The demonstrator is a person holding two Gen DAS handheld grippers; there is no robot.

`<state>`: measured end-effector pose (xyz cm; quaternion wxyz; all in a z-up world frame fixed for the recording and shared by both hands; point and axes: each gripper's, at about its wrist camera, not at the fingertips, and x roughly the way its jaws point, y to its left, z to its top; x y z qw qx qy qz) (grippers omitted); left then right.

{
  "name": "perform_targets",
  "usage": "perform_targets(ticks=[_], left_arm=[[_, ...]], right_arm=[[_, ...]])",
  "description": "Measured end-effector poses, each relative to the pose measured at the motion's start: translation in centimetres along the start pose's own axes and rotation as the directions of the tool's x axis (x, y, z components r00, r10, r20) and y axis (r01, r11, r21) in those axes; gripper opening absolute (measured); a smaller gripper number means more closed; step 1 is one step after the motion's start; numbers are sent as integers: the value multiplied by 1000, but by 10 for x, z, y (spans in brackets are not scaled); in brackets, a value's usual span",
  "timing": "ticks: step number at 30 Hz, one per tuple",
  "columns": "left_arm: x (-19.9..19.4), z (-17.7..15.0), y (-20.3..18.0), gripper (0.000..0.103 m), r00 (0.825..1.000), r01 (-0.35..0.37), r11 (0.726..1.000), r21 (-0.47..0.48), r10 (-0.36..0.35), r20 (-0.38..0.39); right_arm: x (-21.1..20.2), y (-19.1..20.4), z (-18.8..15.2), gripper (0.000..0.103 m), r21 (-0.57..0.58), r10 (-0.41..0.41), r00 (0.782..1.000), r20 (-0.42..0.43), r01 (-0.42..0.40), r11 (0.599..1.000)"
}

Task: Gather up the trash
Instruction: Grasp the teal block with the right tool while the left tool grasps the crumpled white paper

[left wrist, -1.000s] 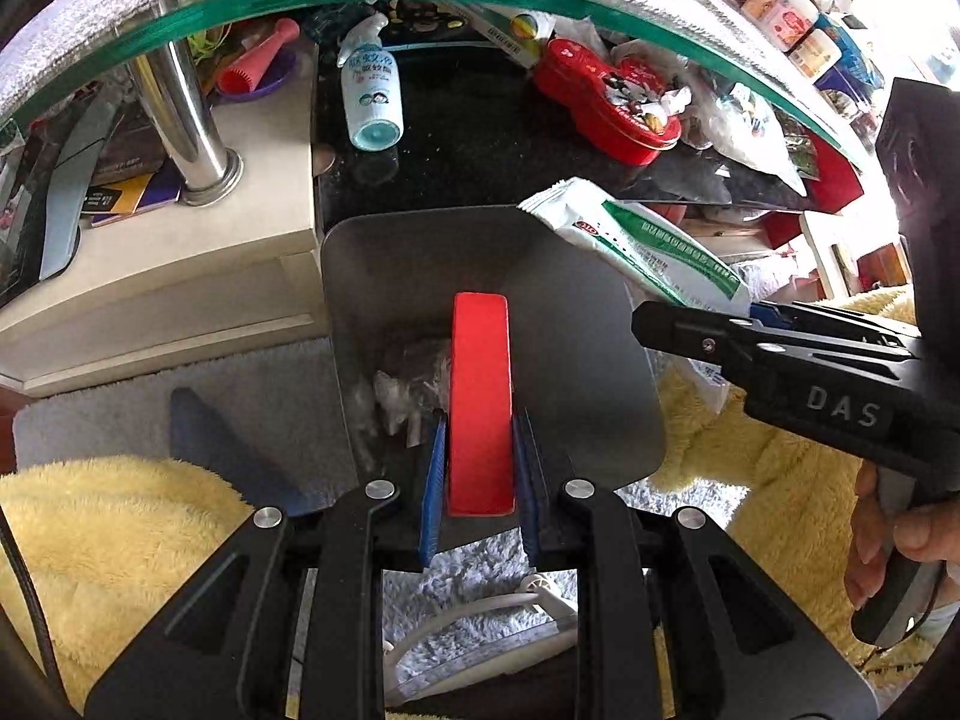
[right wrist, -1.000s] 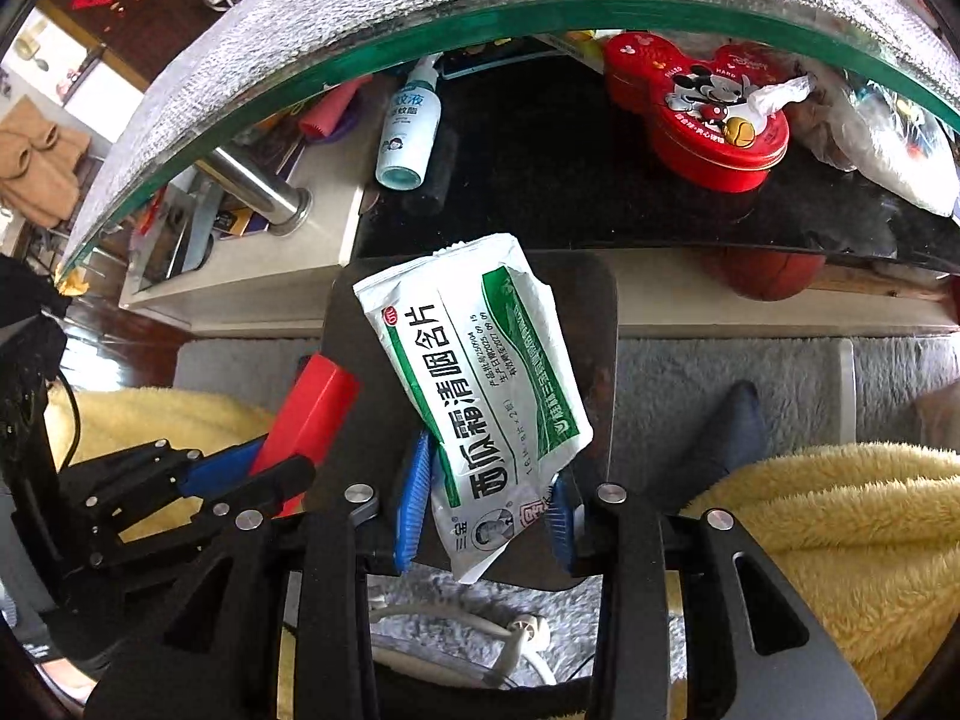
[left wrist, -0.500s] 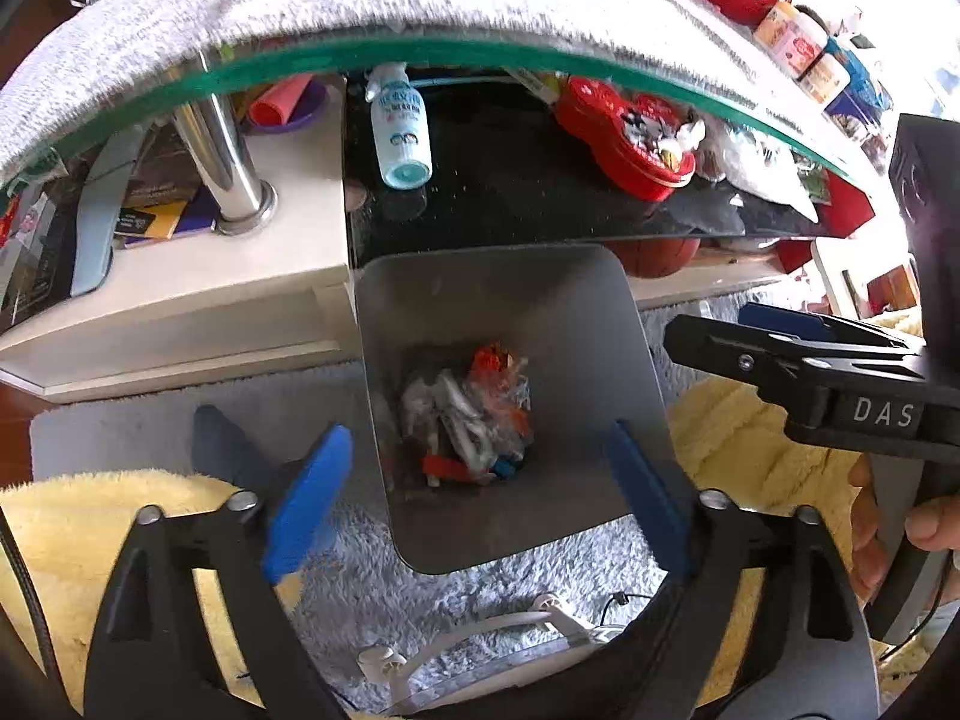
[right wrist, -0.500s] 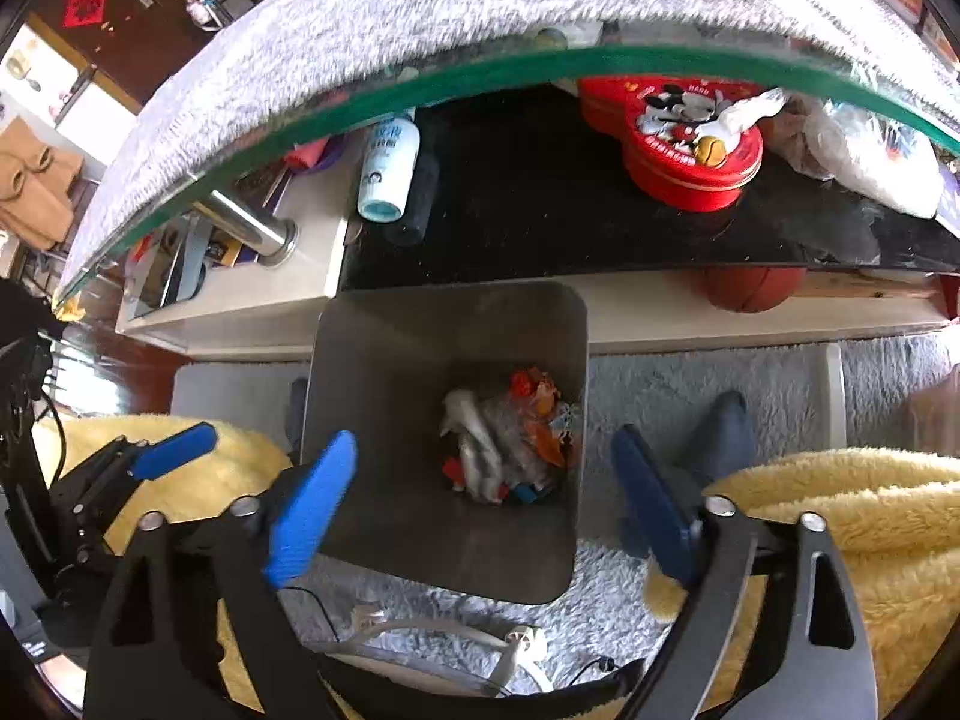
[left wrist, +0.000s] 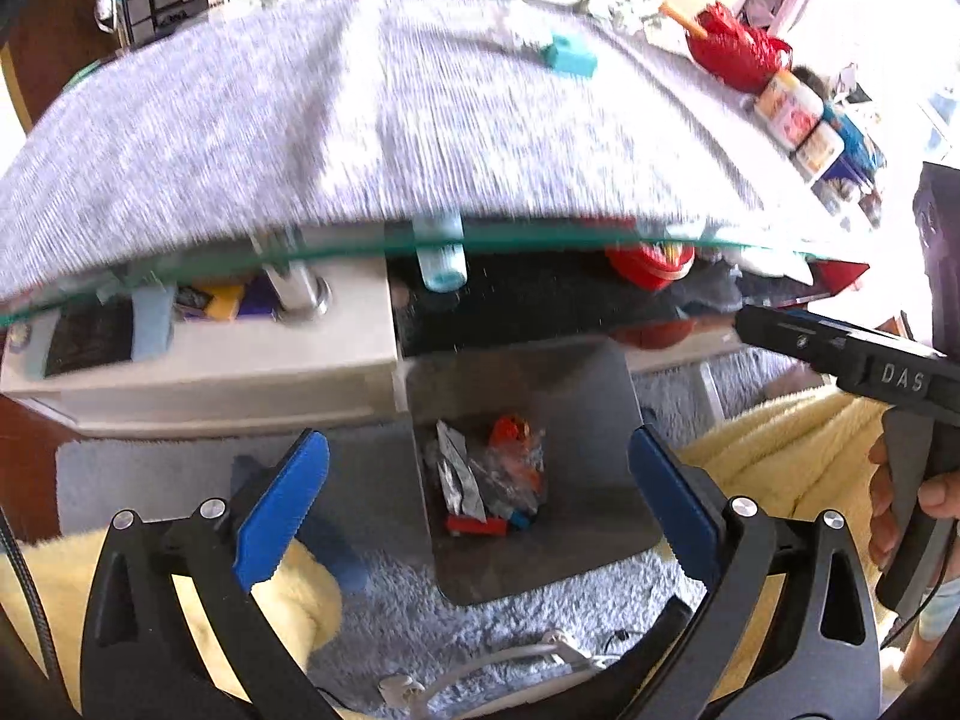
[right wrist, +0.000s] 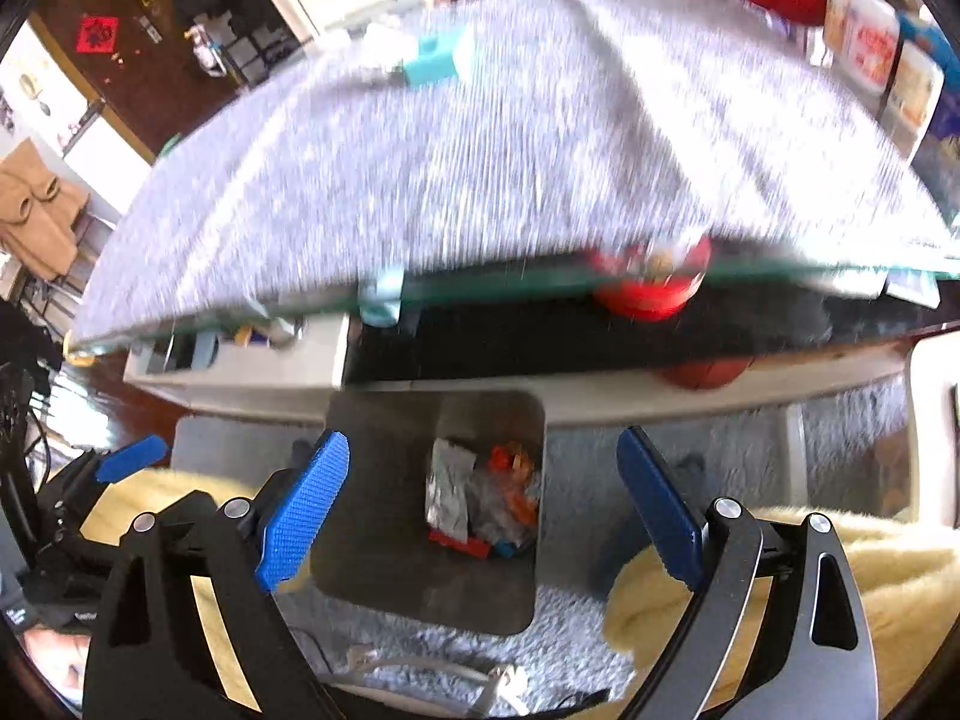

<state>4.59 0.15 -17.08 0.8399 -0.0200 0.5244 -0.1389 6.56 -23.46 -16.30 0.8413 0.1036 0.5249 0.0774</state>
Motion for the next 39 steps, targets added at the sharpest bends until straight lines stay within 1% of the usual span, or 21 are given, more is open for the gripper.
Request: perform_targets(ticks=[6,10,17,20,25,26,27,28,30,32,34,37,39], left_arm=[[-5,32,7,95,999,-21,1000,7,21,34],[0,59,16,95,998,-37,999,7,37,43],[11,107,26,95,997,-43,999,8,43,58],[15,127,26,95,997,-42,999,13,41,59],[24,152,26,95,997,-45,999,29,43,57],[25,157,27,95,998,-44,999,31,42,55],[27,159,27,95,998,-43,999,33,41,54],[29,163,27,95,998,-42,999,34,41,52],[33,168,28,95,998,-40,999,34,39,49],[37,174,30,95,998,-39,999,34,37,45],[42,179,30,95,999,-35,999,34,34,41],[48,188,27,95,999,-32,999,41,31,37],[53,195,25,95,999,-28,999,44,26,37]], right_arm=[[-9,-5,41,92,8,-25,998,61,25,1000],[-6,-2,70,92,0,-27,996,85,28,1000],[21,18,121,92,-36,-2,996,89,5,999],[34,23,140,92,-37,-4,996,92,8,999],[62,30,165,90,-42,-4,998,69,7,999],[66,32,168,86,-43,-5,998,64,8,999],[75,34,174,81,-44,-7,998,56,9,999],[80,35,178,78,-45,-9,999,51,11,999],[90,36,183,67,-45,-13,999,38,14,999],[96,36,186,63,-46,-12,999,29,14,999],[98,38,189,59,-66,-35,998,46,38,997],[99,39,191,43,-83,-56,997,60,61,995],[99,38,194,43,-94,-73,995,68,80,992]])
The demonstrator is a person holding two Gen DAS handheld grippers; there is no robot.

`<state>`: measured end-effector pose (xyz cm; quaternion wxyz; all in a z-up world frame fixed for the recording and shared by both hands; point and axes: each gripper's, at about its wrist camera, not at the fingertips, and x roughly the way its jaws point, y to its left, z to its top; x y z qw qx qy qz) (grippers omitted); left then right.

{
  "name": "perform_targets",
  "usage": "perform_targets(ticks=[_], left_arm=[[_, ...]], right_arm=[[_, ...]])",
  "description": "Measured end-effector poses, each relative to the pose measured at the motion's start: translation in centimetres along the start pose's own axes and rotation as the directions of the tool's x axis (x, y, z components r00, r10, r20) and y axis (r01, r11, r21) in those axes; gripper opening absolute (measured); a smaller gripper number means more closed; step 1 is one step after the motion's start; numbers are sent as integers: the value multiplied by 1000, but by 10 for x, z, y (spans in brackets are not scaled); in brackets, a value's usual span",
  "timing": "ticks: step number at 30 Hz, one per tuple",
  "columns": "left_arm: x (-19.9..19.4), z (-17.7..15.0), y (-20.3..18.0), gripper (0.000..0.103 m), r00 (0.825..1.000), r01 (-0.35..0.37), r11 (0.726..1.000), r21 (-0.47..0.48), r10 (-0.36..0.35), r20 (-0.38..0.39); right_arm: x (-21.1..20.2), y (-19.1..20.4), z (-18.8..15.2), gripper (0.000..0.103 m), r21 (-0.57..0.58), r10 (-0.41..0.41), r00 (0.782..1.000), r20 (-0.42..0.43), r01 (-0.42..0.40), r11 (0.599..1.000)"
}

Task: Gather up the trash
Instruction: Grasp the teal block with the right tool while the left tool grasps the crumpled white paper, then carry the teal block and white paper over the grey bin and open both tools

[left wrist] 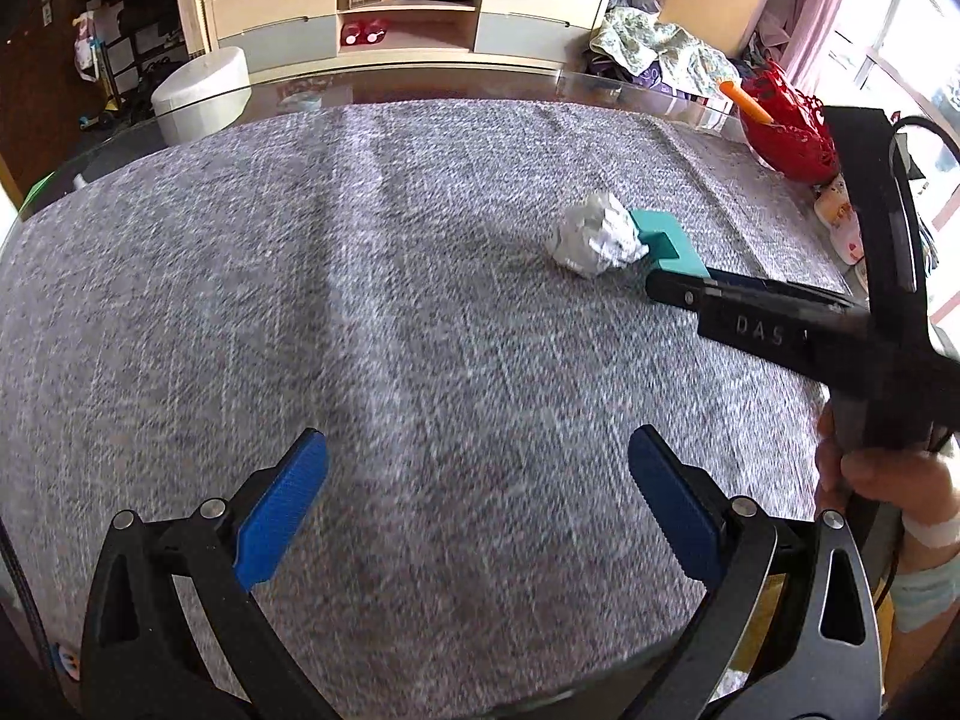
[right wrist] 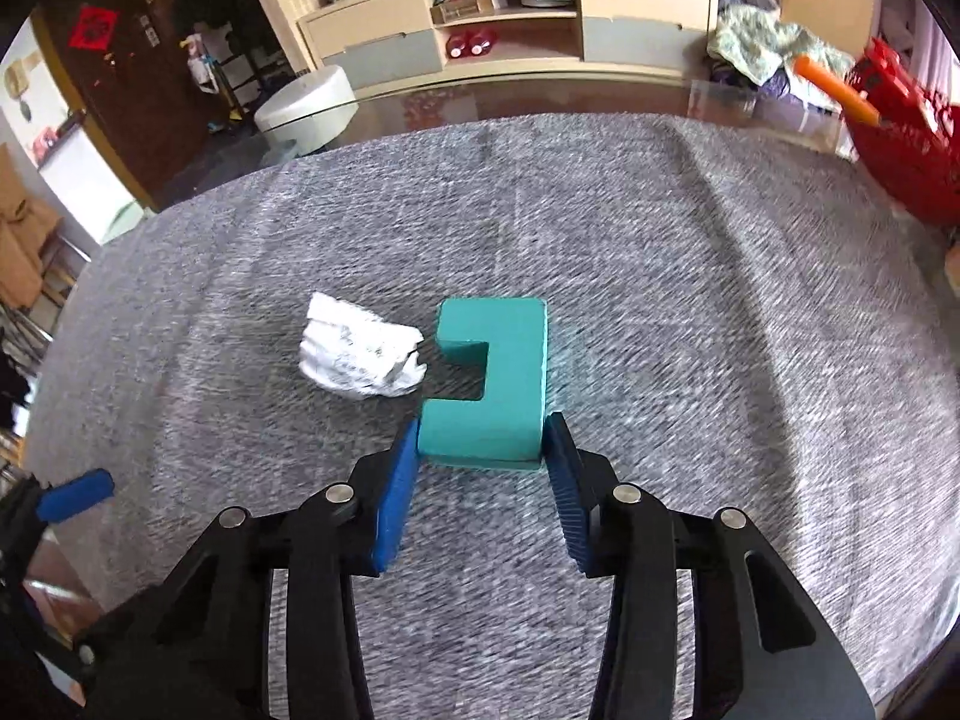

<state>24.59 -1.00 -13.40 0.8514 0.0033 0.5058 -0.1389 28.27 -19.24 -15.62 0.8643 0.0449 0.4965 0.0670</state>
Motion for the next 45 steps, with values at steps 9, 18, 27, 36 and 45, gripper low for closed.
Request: perform_targets(ticks=[9,18,27,36,45], left_arm=[[26,35,-22,95,1000,27,999,28,-27,-6],[61,72,-44,86,998,58,995,79,-57,-17],[86,88,-61,46,997,71,991,116,-68,-28],[57,85,-59,24,998,59,993,99,-60,5],[-20,55,-67,23,995,51,993,103,-59,81]], right_arm=[[-9,-29,25,42,26,14,999,40,-15,1000],[-5,-59,43,42,41,8,999,40,-10,999],[-4,-68,45,42,53,38,998,39,-40,998],[-29,-62,37,41,37,41,998,53,-43,998],[-94,-41,10,41,-6,41,993,112,-40,999]])
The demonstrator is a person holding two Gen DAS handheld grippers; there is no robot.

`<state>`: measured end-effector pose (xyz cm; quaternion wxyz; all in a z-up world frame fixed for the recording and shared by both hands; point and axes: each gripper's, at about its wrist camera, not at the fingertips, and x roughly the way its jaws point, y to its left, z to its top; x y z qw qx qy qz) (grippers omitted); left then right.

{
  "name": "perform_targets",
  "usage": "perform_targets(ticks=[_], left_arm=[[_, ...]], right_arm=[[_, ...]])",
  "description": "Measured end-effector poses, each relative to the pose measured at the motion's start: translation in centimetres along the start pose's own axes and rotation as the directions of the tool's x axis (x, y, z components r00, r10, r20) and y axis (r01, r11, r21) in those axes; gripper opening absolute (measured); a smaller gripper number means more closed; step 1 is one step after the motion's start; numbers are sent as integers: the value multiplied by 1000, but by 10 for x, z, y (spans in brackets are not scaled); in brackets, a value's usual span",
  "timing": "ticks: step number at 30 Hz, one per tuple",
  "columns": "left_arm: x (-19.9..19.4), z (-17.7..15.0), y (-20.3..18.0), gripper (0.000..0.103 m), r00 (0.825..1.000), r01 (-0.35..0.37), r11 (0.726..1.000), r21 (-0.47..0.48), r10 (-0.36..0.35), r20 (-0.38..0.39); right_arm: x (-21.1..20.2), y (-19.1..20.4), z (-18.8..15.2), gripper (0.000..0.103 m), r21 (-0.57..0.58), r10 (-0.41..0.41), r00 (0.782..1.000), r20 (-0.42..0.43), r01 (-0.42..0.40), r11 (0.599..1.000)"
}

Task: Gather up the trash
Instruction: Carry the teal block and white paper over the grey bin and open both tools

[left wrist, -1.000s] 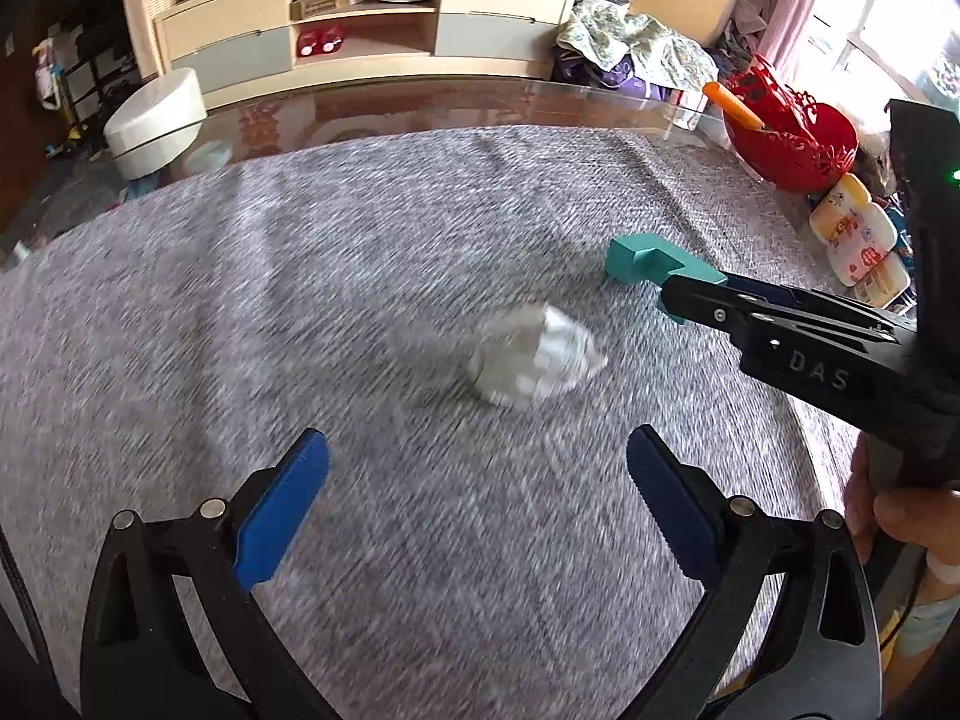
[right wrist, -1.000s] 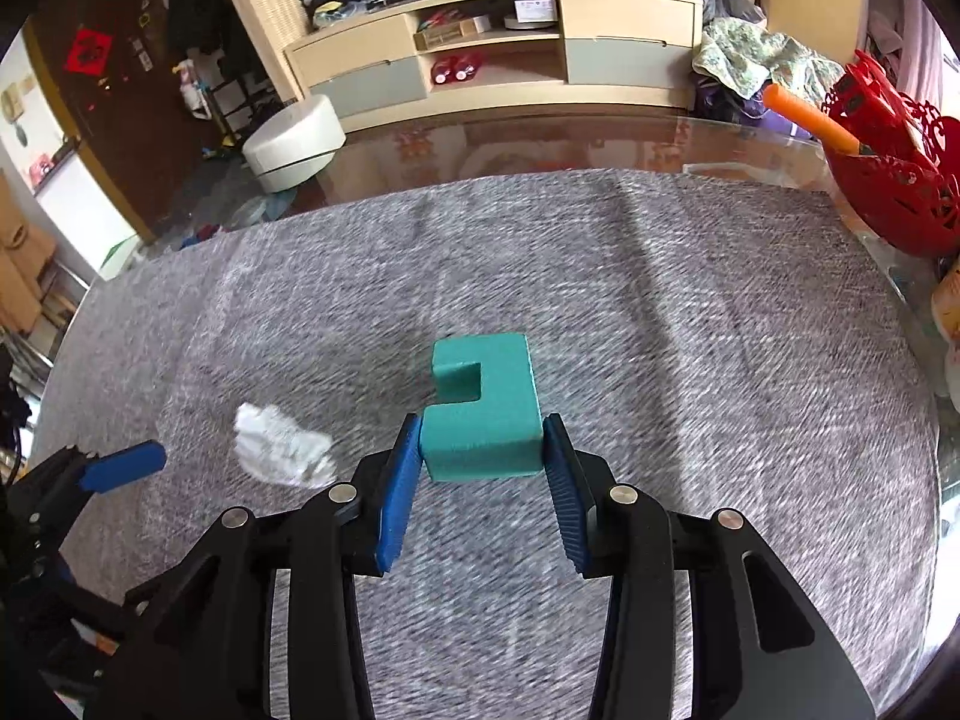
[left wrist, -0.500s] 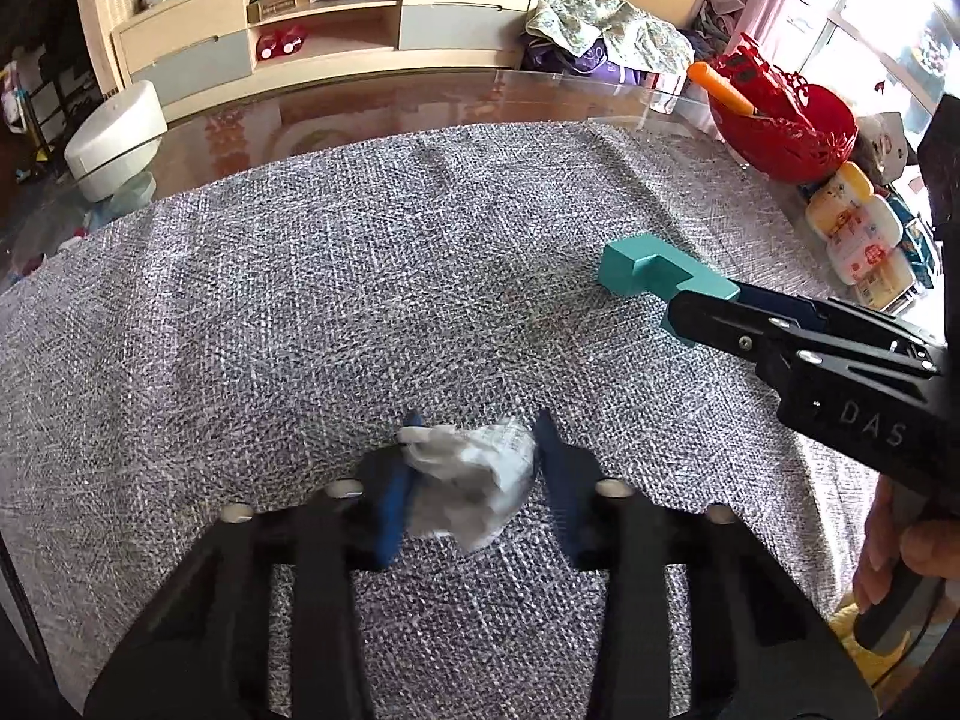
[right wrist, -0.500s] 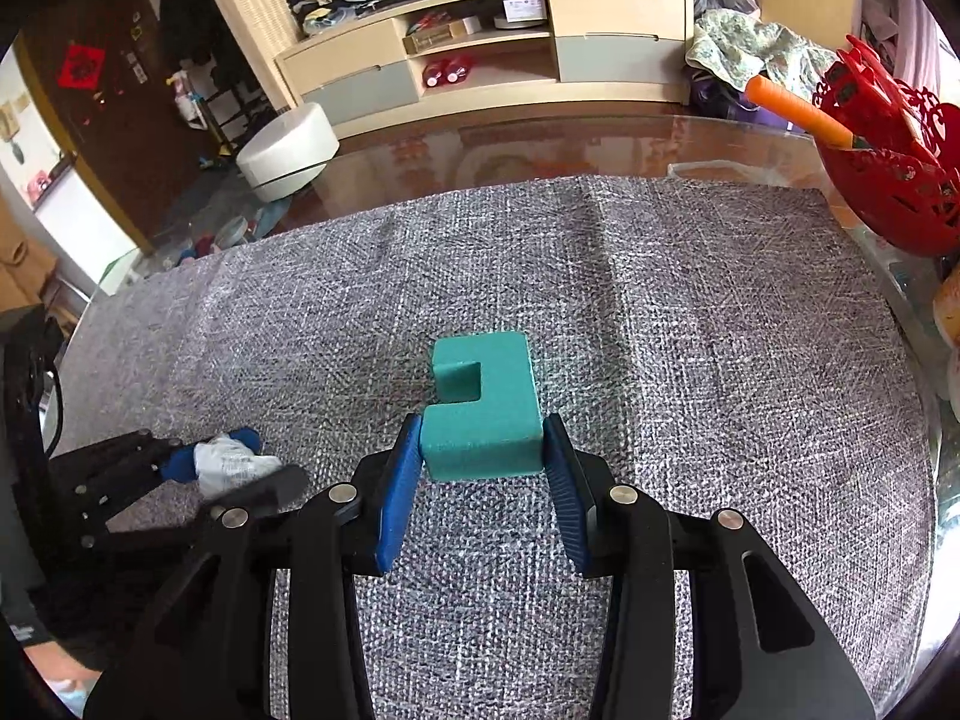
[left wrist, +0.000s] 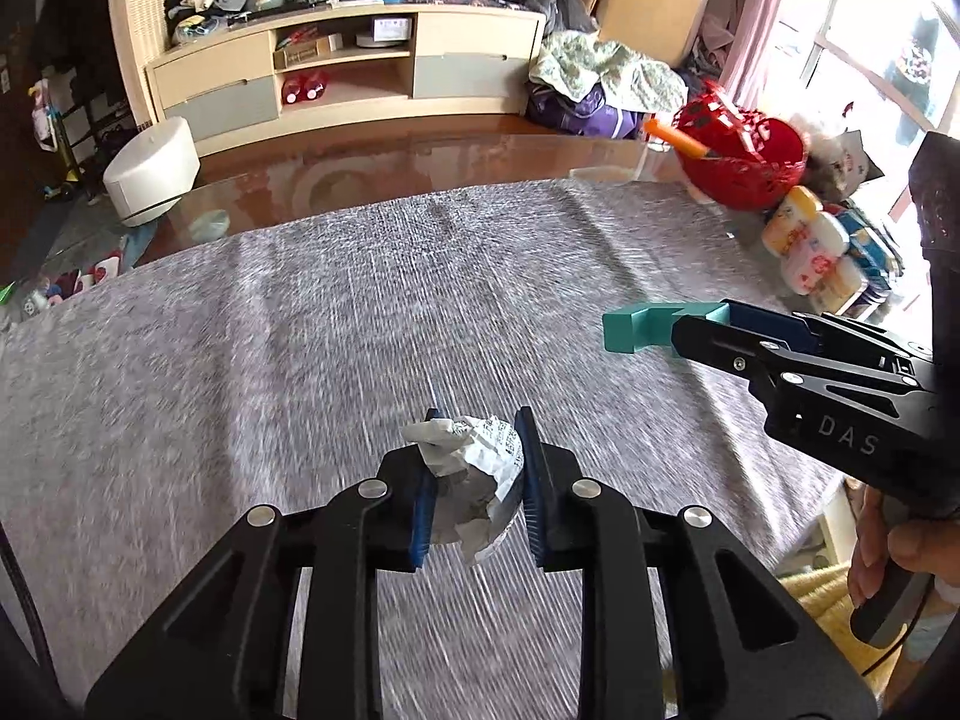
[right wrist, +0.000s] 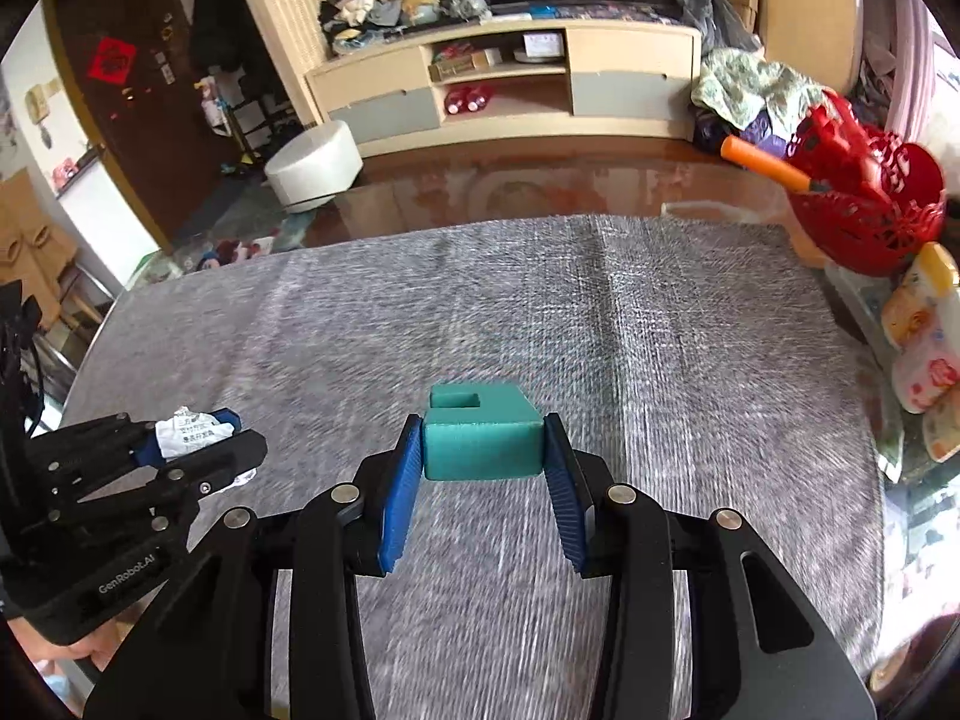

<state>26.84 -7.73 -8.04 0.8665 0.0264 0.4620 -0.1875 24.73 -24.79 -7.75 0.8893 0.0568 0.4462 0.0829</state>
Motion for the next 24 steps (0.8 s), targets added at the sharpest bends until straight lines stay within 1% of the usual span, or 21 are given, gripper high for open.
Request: perform_targets(ticks=[4,8,13,19,22,24], left_arm=[[-28,-25,-6,23,1000,-4,1000,-4,4,11],[-59,-59,-14,23,1000,-9,1000,-6,9,17],[-83,-105,-20,23,1000,-10,1000,-19,10,8],[-96,-155,-24,23,1000,-13,999,-40,12,-11],[-97,-176,-23,23,1000,-9,999,-46,8,-23],[-92,-193,-20,23,999,-6,998,-62,4,-45]], right_arm=[[-27,10,-19,41,-9,8,1000,10,-7,1000],[-50,22,-48,41,-20,20,1000,2,-20,1000],[-68,41,-92,41,-42,34,999,-30,-35,998],[-81,50,-137,41,-37,51,997,-60,-53,998],[-84,52,-158,41,-36,52,996,-76,-55,998],[-83,53,-172,41,-32,51,994,-92,-54,998]])
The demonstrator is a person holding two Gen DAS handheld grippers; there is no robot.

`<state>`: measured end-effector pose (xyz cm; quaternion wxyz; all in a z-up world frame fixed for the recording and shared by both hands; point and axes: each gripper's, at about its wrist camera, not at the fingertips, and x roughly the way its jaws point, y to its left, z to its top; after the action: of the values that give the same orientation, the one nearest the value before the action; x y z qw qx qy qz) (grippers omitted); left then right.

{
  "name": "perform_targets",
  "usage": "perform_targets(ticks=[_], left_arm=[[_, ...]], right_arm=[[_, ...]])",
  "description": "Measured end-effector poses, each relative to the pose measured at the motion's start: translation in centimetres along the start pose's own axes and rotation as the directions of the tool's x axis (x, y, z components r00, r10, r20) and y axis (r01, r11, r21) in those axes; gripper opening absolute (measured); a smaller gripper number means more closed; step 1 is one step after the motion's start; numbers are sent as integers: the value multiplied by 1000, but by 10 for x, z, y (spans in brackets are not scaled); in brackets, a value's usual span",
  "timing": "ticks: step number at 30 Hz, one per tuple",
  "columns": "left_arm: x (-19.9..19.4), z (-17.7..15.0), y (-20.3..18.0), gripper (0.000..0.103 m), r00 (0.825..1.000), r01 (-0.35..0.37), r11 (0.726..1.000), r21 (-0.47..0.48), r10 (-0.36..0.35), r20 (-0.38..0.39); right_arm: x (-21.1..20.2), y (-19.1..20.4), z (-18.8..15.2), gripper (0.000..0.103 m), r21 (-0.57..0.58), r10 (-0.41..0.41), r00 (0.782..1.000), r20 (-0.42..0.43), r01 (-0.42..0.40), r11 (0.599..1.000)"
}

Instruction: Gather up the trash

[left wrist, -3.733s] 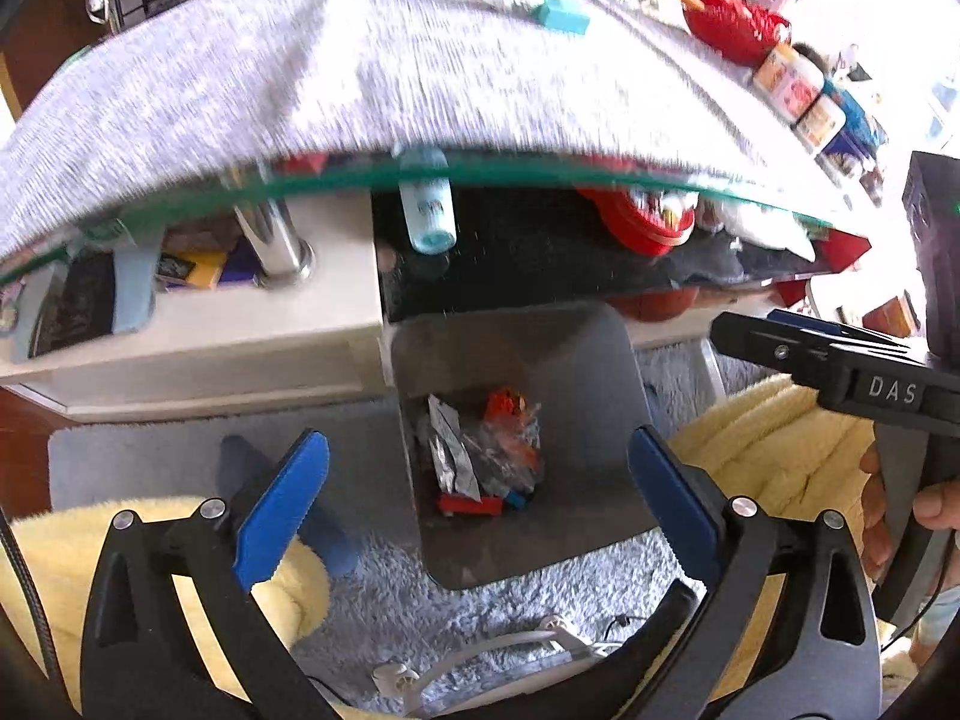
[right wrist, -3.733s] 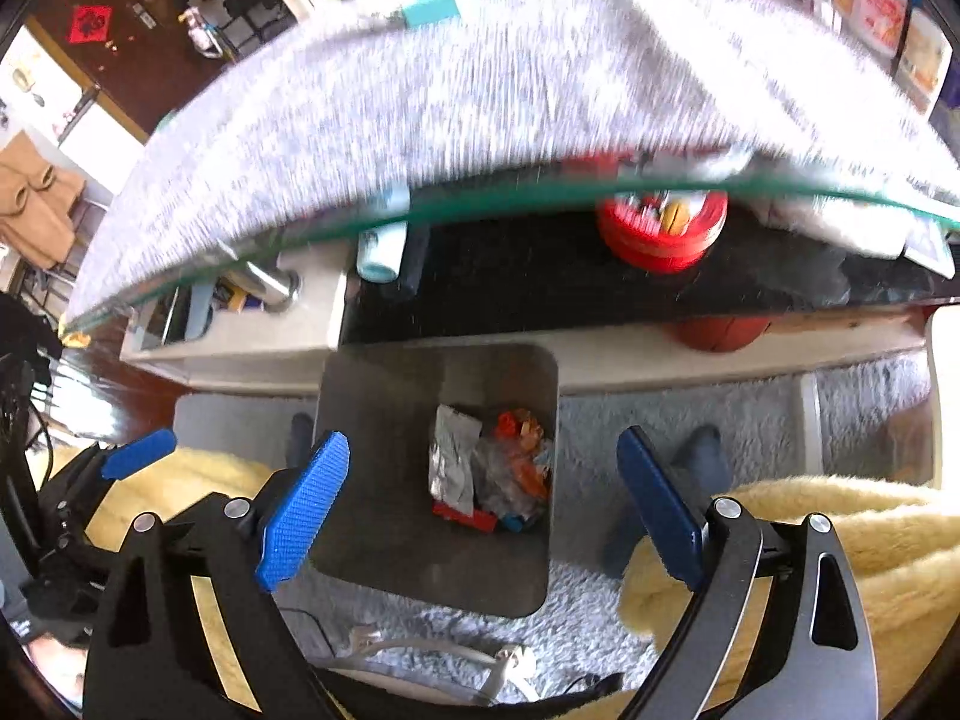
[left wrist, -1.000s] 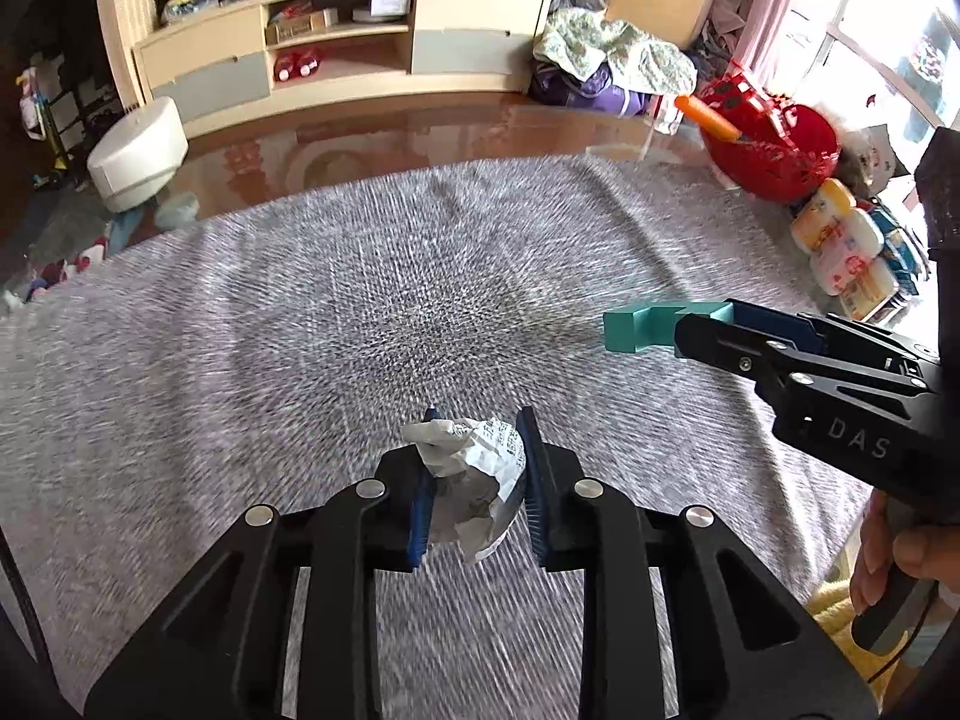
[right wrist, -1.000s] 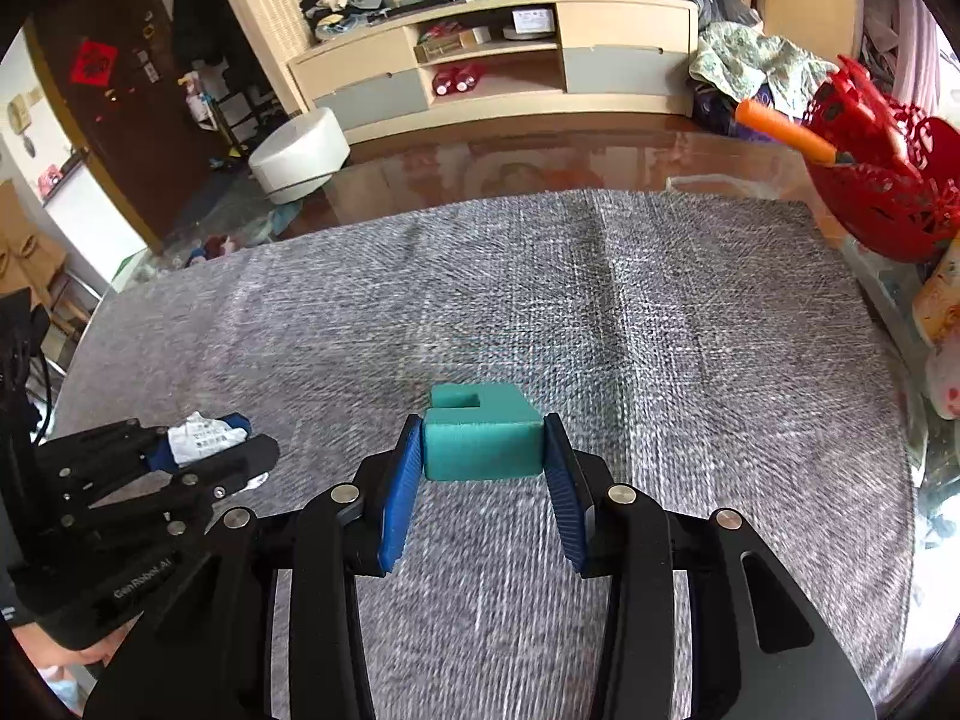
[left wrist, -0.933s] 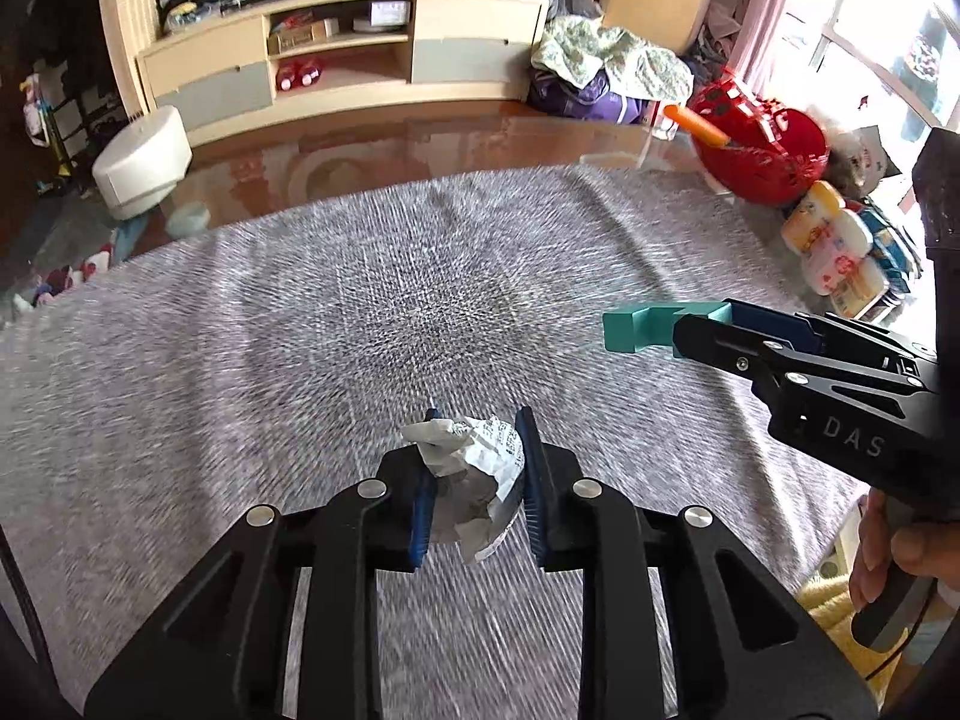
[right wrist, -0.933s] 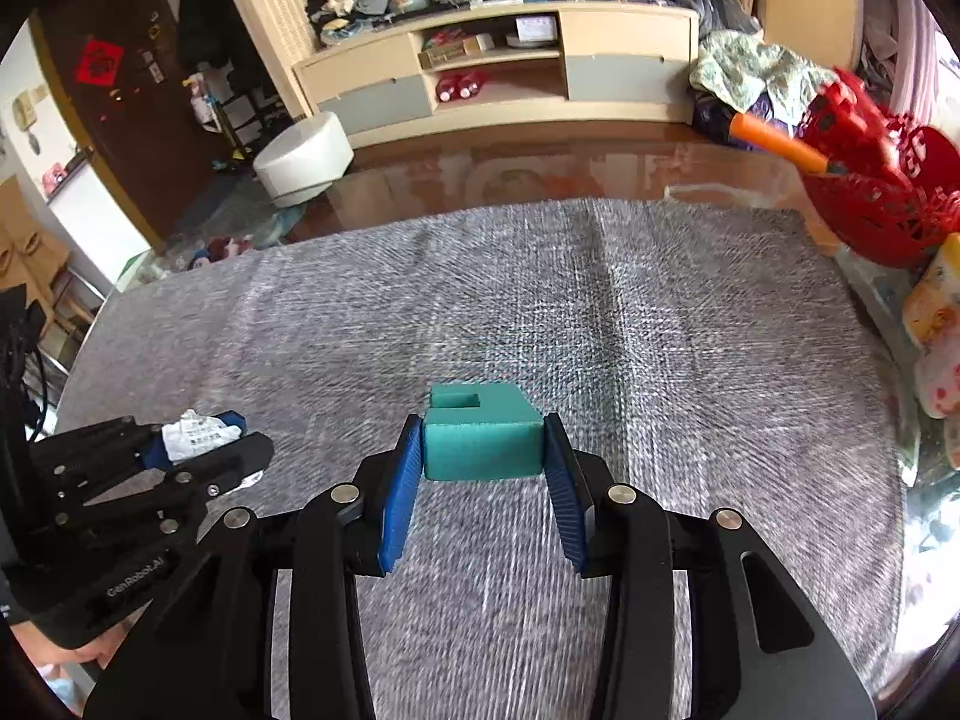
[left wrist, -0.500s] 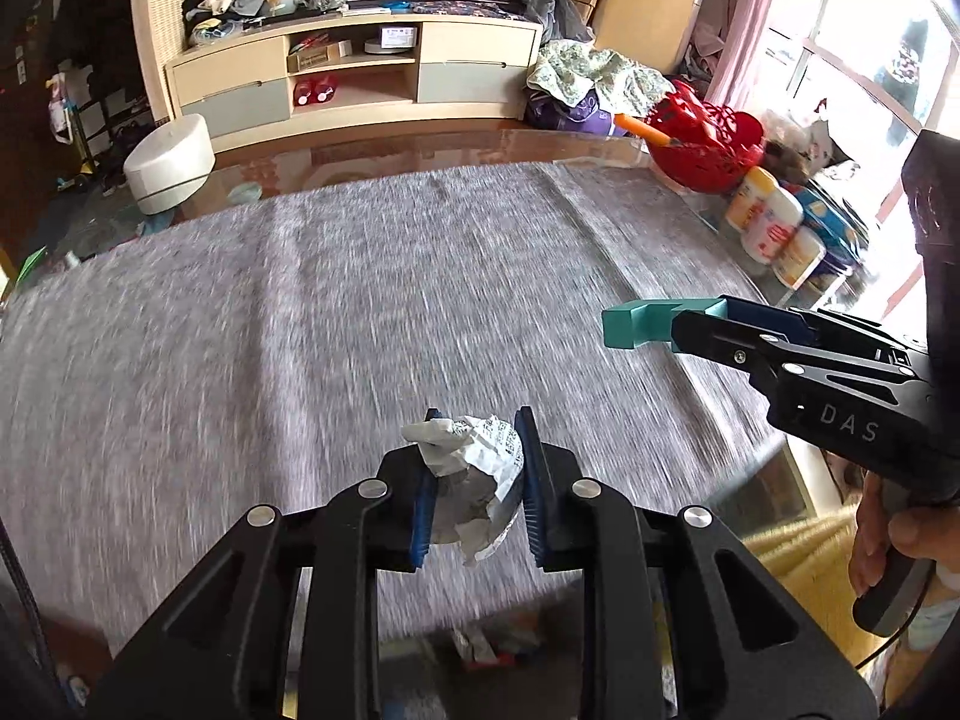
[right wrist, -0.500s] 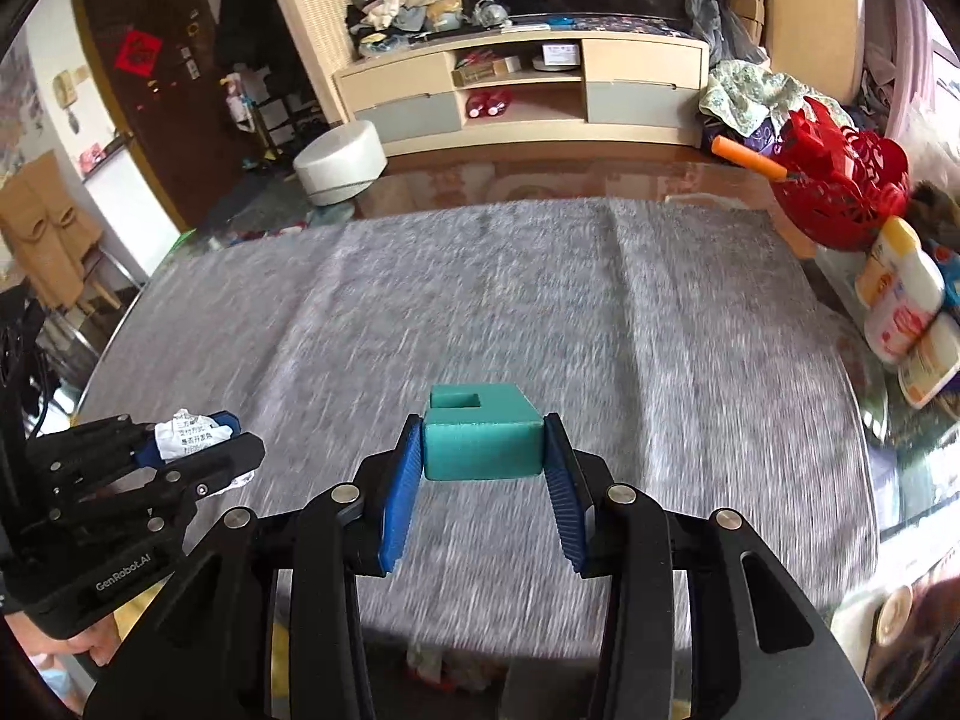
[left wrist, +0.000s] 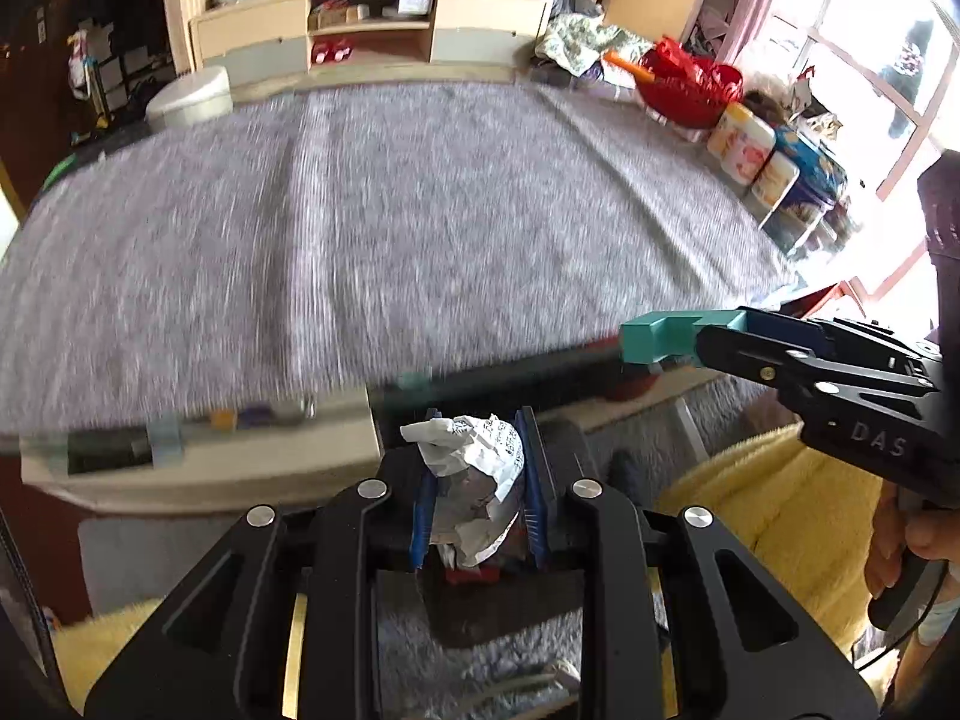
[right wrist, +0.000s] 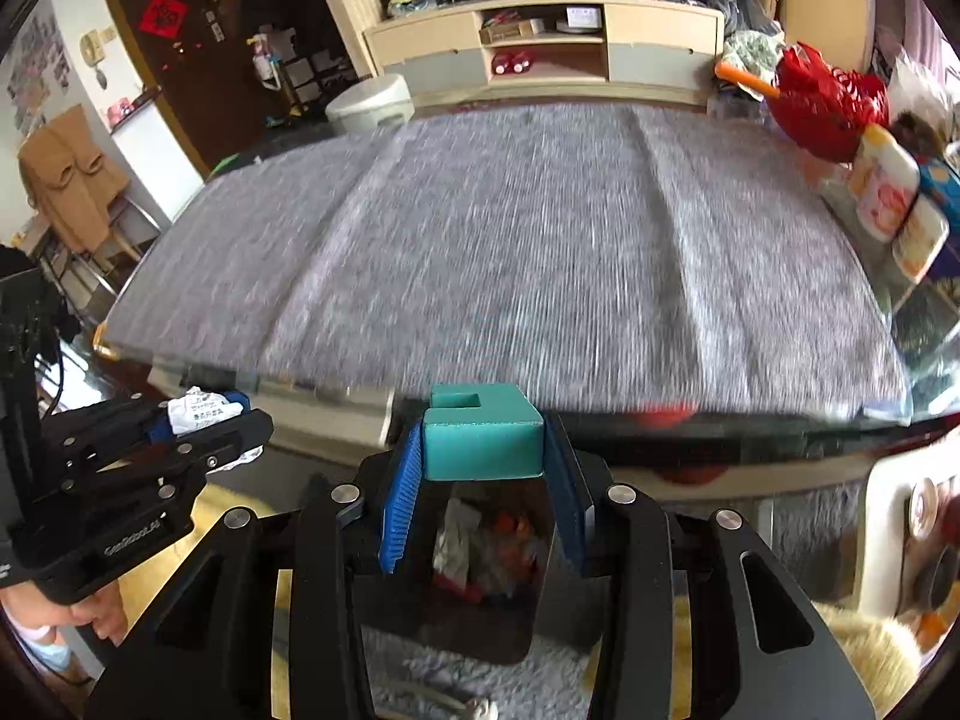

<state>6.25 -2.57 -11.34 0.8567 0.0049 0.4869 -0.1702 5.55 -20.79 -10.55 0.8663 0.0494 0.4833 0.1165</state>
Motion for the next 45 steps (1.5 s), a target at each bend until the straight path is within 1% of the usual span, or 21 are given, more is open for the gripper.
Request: perform_targets(ticks=[7,11,16,20,26,30,34,36,37,38,39,40,41,42,44,45], left_arm=[[24,-48,4,23,998,13,1000,-22,-14,-63],[47,-70,6,23,993,28,999,-41,-33,-116],[69,-90,2,23,986,41,998,-39,-47,-162],[86,-97,2,23,979,51,997,-54,-61,-196],[113,-104,5,24,962,67,995,-77,-84,-258],[127,-104,5,24,954,83,993,-87,-104,-282],[134,-103,4,24,950,90,992,-83,-110,-291],[134,-101,4,28,951,91,993,-82,-111,-290],[134,-101,4,31,951,91,992,-83,-111,-289],[134,-100,5,42,952,86,993,-84,-107,-288],[133,-100,5,47,953,82,993,-82,-103,-284],[132,-99,6,47,955,76,994,-79,-95,-281],[132,-99,6,51,956,70,994,-79,-90,-280],[131,-99,7,59,957,62,995,-81,-82,-278],[128,-98,8,66,960,44,996,-75,-63,-271],[126,-97,8,71,962,39,997,-71,-57,-268]], right_arm=[[26,-1,-39,41,25,1,997,-73,1,1000],[46,-2,-57,41,35,2,993,-121,2,999],[74,-6,-77,41,57,-1,984,-180,12,998],[95,-11,-87,41,90,16,974,-225,4,996],[118,-12,-92,41,95,14,965,-263,11,995],[123,-10,-90,41,90,18,962,-272,7,996],[125,-11,-85,41,92,15,963,-271,10,996],[125,-12,-82,41,99,11,963,-269,16,995],[126,-13,-81,42,103,9,964,-267,19,994],[126,-14,-80,42,108,5,965,-262,24,994],[126,-14,-78,42,109,0,966,-259,29,994],[125,-15,-76,45,113,-2,967,-255,32,993],[124,-16,-75,54,117,-6,969,-248,36,992],[123,-16,-74,62,119,-10,970,-242,40,992],[117,-18,-70,65,124,-15,974,-225,44,991],[115,-19,-69,68,126,-18,976,-217,46,991]])
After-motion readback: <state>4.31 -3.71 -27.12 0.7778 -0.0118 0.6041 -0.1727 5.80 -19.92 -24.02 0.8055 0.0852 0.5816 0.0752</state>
